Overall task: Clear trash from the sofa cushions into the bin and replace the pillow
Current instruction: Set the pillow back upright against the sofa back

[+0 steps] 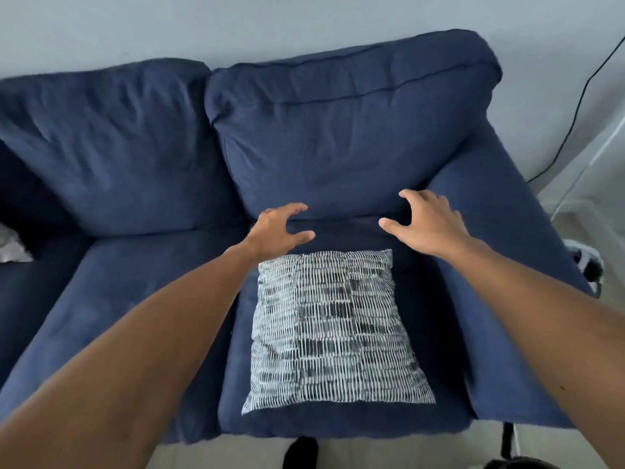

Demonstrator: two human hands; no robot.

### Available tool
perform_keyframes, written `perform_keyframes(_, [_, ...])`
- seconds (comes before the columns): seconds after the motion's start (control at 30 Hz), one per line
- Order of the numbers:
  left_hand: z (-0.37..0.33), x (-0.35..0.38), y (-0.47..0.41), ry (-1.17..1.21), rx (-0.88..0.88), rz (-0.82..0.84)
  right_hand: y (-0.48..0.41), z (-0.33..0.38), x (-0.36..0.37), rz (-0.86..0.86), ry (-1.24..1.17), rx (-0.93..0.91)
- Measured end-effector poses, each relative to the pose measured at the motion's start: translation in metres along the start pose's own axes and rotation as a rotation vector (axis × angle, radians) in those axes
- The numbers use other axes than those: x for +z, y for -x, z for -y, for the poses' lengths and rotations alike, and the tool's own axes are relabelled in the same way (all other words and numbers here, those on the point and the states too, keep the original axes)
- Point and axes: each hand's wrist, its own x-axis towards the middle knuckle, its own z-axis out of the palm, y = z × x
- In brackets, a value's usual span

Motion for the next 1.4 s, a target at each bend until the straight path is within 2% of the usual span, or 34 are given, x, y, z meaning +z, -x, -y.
perform_keyframes(0.3, [0.047,0.026,0.037,0.007,-0.101,-0.012,0.01,0.015,0.053,0.129,-0.056,0.029])
perform_keyframes(0.6, [0.093,0.084,0.07,0.059,-0.261,0.056,0.036,-0.006,0.129,0.297,-0.037,0.077])
perform_keyframes(0.77, [0.109,0.112,0.087,0.072,-0.3,0.03,0.052,-0.018,0.164,0.376,-0.057,0.112])
perform_keyframes(1.0, [0.116,0.137,0.099,0.167,-0.379,-0.049,0.065,-0.024,0.192,0.396,-0.135,0.199])
perform_keyframes(1.23, [0.126,0.149,0.104,0.257,-0.522,-0.033,0.073,-0.027,0.212,0.394,-0.169,0.356])
perform_keyframes(1.4, [0.125,0.147,0.103,0.304,-0.565,-0.035,0.073,-0.028,0.214,0.395,-0.186,0.371])
